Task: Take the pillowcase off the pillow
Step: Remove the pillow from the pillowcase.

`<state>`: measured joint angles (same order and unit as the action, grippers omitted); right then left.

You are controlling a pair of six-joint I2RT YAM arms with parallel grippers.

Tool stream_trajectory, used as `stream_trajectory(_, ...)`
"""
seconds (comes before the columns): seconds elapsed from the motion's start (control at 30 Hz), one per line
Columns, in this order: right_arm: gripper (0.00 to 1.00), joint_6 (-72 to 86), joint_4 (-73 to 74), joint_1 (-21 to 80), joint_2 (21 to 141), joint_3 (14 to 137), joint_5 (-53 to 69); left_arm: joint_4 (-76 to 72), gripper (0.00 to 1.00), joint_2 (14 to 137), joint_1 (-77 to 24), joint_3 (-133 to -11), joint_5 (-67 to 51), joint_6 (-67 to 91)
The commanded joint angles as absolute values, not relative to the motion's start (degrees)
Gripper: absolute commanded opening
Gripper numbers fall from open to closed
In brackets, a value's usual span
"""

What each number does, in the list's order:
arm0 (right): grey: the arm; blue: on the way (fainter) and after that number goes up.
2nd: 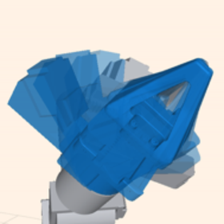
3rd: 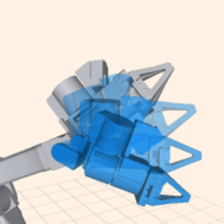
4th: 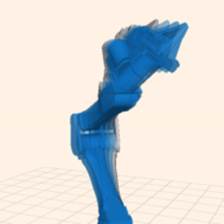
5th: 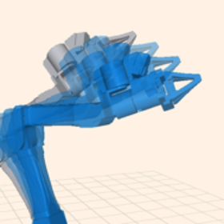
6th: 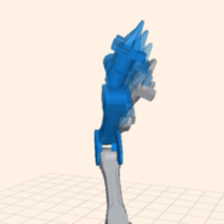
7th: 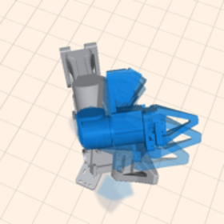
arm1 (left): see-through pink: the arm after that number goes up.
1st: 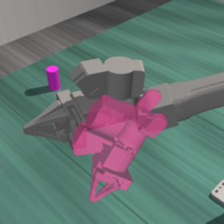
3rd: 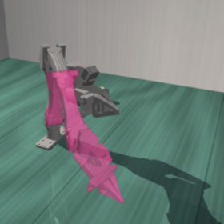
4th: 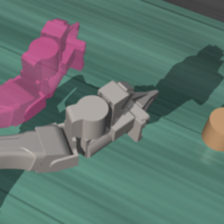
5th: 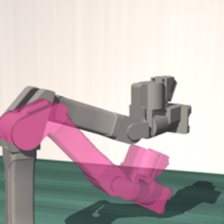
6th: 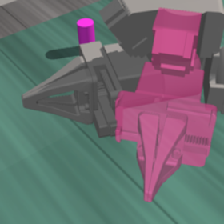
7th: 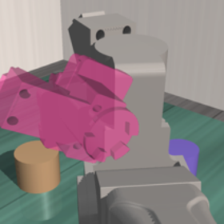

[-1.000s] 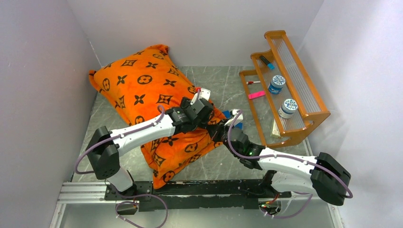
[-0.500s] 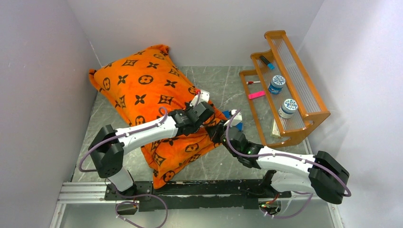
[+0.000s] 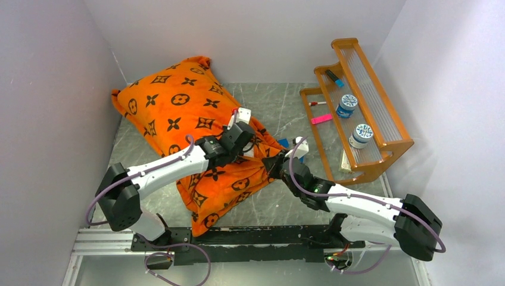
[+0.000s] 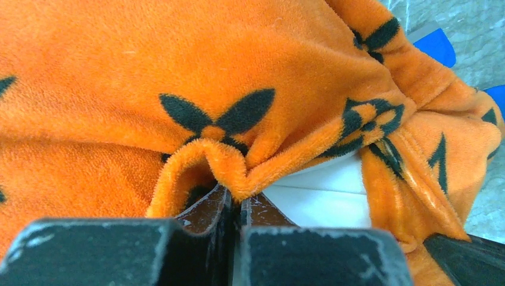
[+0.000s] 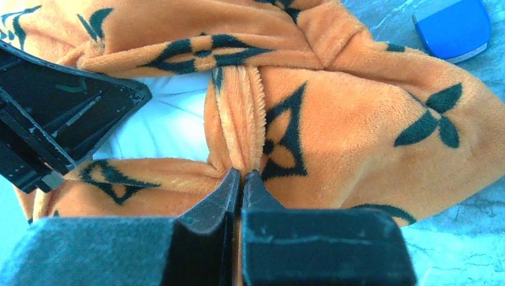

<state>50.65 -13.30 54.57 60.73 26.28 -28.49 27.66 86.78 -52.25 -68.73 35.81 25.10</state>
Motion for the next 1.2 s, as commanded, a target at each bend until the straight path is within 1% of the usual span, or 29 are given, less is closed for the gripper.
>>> stream_trajectory(0.0, 0.0, 46.5, 0.9, 52.0, 59.9, 24.5, -34.3, 34.7, 0.05, 83.8, -46.6, -67.1, 40.7, 21.3)
stream_trajectory(0.13, 0.0, 42.8, -3.5, 52.0, 60.3, 25.8, -27.0, 32.9, 0.05, 83.7, -46.6, -66.8, 35.9, 20.5)
stream_trajectory(0.2, 0.06, 41.4, -3.8, 52.0, 60.5, 27.9, -24.9, 31.0, 0.05, 83.4, -46.6, -65.8, 32.6, 20.4)
stream_trajectory(0.23, 0.11, 41.0, -3.8, 52.0, 60.5, 29.0, -23.8, 30.2, 0.05, 83.3, -46.6, -65.2, 31.2, 20.6)
stream_trajectory(0.33, 0.32, 38.9, -3.9, 52.1, 60.9, 32.9, -21.5, 28.9, 0.05, 83.2, -46.7, -64.3, 28.5, 21.1)
stream_trajectory(0.47, 0.48, 36.4, -3.0, 51.8, 62.7, 37.9, -22.6, 28.7, 0.05, 83.4, -46.9, -64.1, 27.6, 21.3)
stream_trajectory(0.53, 0.58, 35.8, -3.6, 51.7, 63.5, 39.9, -22.9, 28.5, 0.05, 83.2, -47.0, -63.9, 27.7, 21.3)
stream_trajectory(0.57, 0.61, 35.4, -3.6, 51.6, 63.8, 40.5, -23.0, 28.4, 0.05, 83.2, -47.0, -63.8, 27.7, 21.3)
stream_trajectory(0.67, 0.74, 34.5, -3.2, 51.0, 65.0, 44.0, -22.9, 28.3, 0.05, 83.0, -47.1, -63.8, 27.8, 21.2)
stream_trajectory(0.7, 0.77, 34.5, -3.0, 50.8, 65.7, 45.3, -22.6, 28.3, 0.05, 82.9, -47.2, -63.8, 27.8, 21.2)
stream_trajectory(0.77, 0.8, 34.8, -2.1, 50.7, 67.7, 47.7, -21.8, 28.3, 0.05, 82.9, -47.2, -63.6, 27.8, 21.2)
stream_trajectory(0.83, 0.8, 35.2, -0.4, 50.7, 70.9, 50.0, -22.2, 28.2, 0.05, 82.8, -47.2, -63.6, 27.8, 21.3)
stream_trajectory(1.0, 0.8, 36.0, 3.9, 50.4, 76.0, 53.3, -25.2, 28.3, 0.05, 82.1, -47.5, -63.7, 28.4, 21.2)
stream_trajectory(1.17, 0.78, 35.8, 6.9, 50.2, 78.8, 53.3, -26.8, 28.5, 0.05, 81.5, -47.5, -63.5, 30.5, 21.5)
